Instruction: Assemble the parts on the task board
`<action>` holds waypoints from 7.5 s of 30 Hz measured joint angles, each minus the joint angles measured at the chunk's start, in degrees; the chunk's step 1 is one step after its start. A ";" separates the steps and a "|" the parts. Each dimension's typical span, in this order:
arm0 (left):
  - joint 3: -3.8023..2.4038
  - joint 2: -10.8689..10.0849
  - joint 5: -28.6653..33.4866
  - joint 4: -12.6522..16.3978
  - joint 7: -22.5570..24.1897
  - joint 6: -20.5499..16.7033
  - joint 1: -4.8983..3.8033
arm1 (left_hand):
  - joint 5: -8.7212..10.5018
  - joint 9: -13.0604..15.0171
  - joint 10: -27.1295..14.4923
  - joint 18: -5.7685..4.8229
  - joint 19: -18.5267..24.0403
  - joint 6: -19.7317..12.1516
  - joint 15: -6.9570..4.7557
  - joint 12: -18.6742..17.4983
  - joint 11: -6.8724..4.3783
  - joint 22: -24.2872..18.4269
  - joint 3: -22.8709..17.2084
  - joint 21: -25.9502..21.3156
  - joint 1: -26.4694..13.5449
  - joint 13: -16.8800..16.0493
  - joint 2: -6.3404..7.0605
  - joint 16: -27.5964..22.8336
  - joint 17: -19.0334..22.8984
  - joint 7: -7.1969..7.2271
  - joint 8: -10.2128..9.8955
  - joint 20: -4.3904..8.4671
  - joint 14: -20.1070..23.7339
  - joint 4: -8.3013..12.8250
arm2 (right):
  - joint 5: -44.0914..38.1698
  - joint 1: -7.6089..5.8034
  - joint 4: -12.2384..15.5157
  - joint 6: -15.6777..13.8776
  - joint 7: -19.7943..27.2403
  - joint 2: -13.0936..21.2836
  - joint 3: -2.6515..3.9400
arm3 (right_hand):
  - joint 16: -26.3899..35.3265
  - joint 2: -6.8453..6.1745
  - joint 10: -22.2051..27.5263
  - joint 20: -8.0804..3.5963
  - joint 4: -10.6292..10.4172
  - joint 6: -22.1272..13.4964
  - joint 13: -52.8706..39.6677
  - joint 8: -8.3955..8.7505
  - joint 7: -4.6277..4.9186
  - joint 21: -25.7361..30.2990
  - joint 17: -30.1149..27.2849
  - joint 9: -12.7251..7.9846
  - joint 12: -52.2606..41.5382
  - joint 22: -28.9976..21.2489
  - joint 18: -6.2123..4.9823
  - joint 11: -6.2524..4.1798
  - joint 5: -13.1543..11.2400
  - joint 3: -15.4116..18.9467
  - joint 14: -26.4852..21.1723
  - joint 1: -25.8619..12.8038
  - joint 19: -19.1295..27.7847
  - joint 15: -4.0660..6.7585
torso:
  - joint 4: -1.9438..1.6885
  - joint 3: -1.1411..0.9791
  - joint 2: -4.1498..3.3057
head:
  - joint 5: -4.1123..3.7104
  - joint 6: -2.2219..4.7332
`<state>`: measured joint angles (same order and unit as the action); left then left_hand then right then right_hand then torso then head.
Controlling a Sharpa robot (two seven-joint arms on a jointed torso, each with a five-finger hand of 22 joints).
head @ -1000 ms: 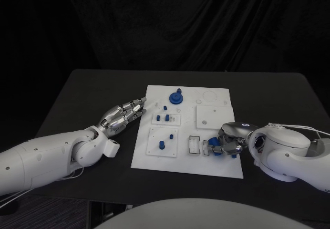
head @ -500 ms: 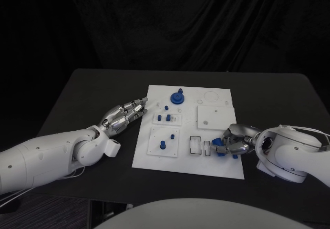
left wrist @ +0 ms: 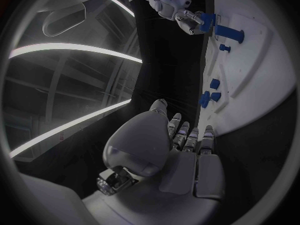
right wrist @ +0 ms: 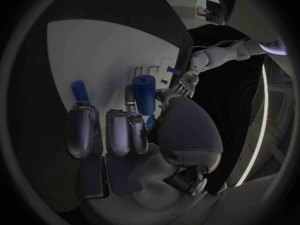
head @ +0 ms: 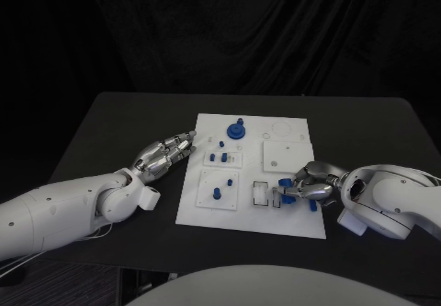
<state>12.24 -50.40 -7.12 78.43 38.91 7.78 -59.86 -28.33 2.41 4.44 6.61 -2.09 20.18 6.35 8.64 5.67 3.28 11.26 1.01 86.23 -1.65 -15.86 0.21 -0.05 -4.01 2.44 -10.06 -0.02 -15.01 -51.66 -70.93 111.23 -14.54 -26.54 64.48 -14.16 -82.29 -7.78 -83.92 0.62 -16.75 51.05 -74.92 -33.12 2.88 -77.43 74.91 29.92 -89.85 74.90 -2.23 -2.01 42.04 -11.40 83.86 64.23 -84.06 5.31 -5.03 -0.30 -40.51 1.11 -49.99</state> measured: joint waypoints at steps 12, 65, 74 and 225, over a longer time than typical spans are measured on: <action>0.00 0.09 0.00 -0.03 0.00 0.00 0.00 | 0.00 0.00 0.00 0.00 0.21 0.00 0.00 0.00 0.00 0.00 -0.16 0.21 0.00 0.00 0.00 0.00 -0.01 0.00 0.00 -0.20 0.00 0.16 | 3.84 0.04 -1.91 0.78 1.38 -3.13 -0.03 | 0.00 1.23 0.00 0.00 -0.33 -0.46 0.01 0.00 0.06 0.00 0.00 0.38 0.00 0.00 0.00 0.00 -3.93 -0.33 0.00 -1.23 0.00 0.00 | -0.02 0.03 0.00 | 0.15 0.00; 0.00 0.62 0.00 -1.12 0.00 0.62 0.11 | -0.22 -0.01 -0.01 0.94 0.21 -0.21 0.00 0.00 -0.02 -0.06 -0.31 0.21 0.00 0.01 0.00 0.00 0.00 -0.20 0.00 -0.20 0.00 0.31 | 4.62 0.71 -3.63 2.13 2.01 -5.83 -0.03 | 0.00 6.04 -0.01 0.62 0.08 -2.17 -0.01 0.46 0.34 1.41 0.00 0.64 0.00 0.02 0.00 0.81 -27.44 5.95 0.16 -10.64 0.21 -0.16 | 0.01 0.00 0.01 | 0.49 0.00; 0.00 0.63 0.00 -1.16 0.00 0.71 0.15 | -0.22 -0.01 -0.01 0.94 0.21 -0.21 0.00 0.00 -0.02 -0.06 -0.31 0.21 0.00 0.02 0.00 0.00 -0.01 -0.20 0.00 -0.20 0.00 0.31 | 4.63 0.72 -3.56 2.12 2.21 -5.38 -0.03 | 0.00 6.87 -0.01 0.62 0.43 -1.99 0.00 -0.39 0.17 1.63 0.00 1.25 0.00 0.02 -0.01 0.80 -26.72 7.42 0.16 -9.28 0.21 -0.16 | 0.01 0.01 0.01 | 0.56 0.00; 0.00 -0.09 0.00 -0.95 -0.03 1.08 0.34 | -0.67 0.03 -0.20 0.93 0.01 0.00 0.00 0.00 -0.20 -0.05 -0.79 0.21 0.22 0.02 0.22 0.00 -0.02 -0.80 0.00 -0.40 0.00 0.79 | -31.81 2.05 1.68 6.86 -10.75 3.71 0.34 | 0.85 9.90 -0.03 0.21 1.82 -1.35 -0.14 1.10 0.22 1.79 -1.21 2.01 -0.03 0.00 0.00 0.41 -2.53 18.40 0.08 13.78 0.00 0.10 | 0.02 0.01 0.03 | -6.38 0.00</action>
<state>12.24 -50.49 -7.12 77.48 38.88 8.86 -59.53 -29.00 2.45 4.24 7.54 -2.08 20.18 6.34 8.64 5.47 3.23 10.47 1.22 86.46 -1.64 -15.64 0.21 -0.07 -4.82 2.44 -10.46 -0.02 -14.21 -83.48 -68.89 112.91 -7.68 -37.29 68.19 -13.82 -81.44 2.12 -83.95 0.83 -14.93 49.70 -75.06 -32.02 3.10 -75.64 73.70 31.93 -89.87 74.90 -2.24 -1.60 39.51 7.00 83.93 78.01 -84.05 5.41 -5.02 -0.29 -40.47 -5.27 -49.99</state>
